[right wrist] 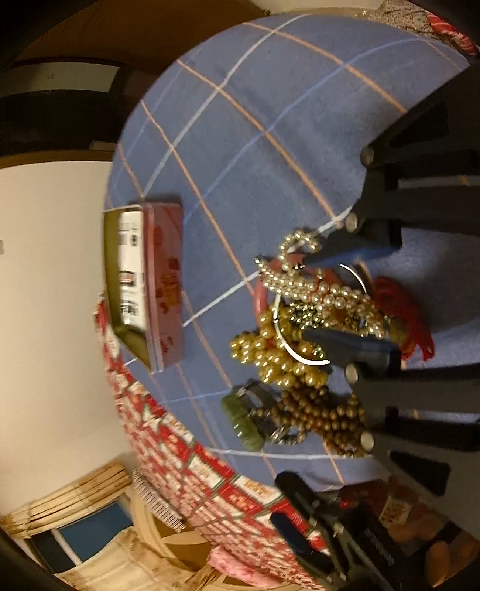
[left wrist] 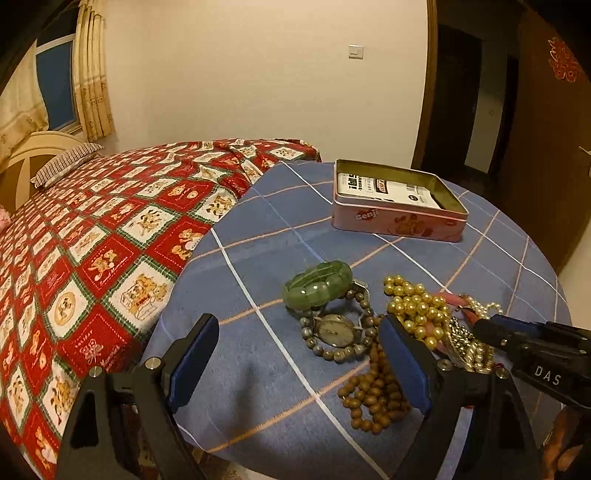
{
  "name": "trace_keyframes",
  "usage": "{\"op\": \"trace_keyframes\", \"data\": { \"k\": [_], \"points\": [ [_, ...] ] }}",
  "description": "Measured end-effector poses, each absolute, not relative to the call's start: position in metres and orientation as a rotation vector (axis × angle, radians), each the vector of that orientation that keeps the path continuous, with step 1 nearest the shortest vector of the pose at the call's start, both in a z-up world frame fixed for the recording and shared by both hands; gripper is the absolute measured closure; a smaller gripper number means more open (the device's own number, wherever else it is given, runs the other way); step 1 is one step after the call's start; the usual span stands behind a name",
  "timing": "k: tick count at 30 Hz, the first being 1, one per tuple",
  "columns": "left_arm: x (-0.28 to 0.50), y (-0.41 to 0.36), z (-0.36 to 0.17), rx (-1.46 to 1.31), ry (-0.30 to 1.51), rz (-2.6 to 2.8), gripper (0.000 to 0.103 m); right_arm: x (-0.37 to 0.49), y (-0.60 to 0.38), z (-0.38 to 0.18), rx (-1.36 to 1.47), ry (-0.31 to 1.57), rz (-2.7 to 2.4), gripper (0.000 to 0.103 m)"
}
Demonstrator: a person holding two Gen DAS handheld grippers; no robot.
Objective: Organize jewelry
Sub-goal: 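Grasp the green jade bangle with the left tool while the right tool grasps the white pearl necklace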
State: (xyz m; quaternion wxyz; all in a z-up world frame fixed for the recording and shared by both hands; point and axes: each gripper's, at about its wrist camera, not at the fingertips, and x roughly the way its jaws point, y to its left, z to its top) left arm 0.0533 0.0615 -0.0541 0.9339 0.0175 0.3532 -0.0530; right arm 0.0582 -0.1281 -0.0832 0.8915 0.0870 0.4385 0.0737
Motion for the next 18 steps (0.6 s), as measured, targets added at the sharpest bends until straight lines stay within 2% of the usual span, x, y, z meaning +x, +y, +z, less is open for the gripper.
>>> {"op": "trace_keyframes", "data": {
  "k": [1, 2, 6, 15, 18],
  "points": [
    [0.056, 0.062, -0.054, 0.039, 0.720, -0.107, 0.015, 0.060, -0.129, -0.083, 0.181, 0.904, 0.155, 0.083],
    [0.059, 0.063, -0.053, 0.040, 0.718, -0.104, 0.015, 0.059, -0.130, -0.082, 0.189, 0.899, 0.166, 0.087],
    [0.071, 0.064, -0.050, 0.032, 0.709, -0.112, 0.015, 0.061, -0.136, -0.079, 0.218, 0.895, 0.201, 0.094],
    [0.103, 0.047, -0.050, 0.133, 0.699, -0.165, 0.015, 0.059, -0.155, -0.049, 0.252, 0.817, 0.188, 0.094],
    [0.110, 0.040, -0.059, 0.170, 0.725, -0.163, 0.015, 0.062, -0.157, -0.048, 0.260, 0.835, 0.193, 0.090]
  ]
}}
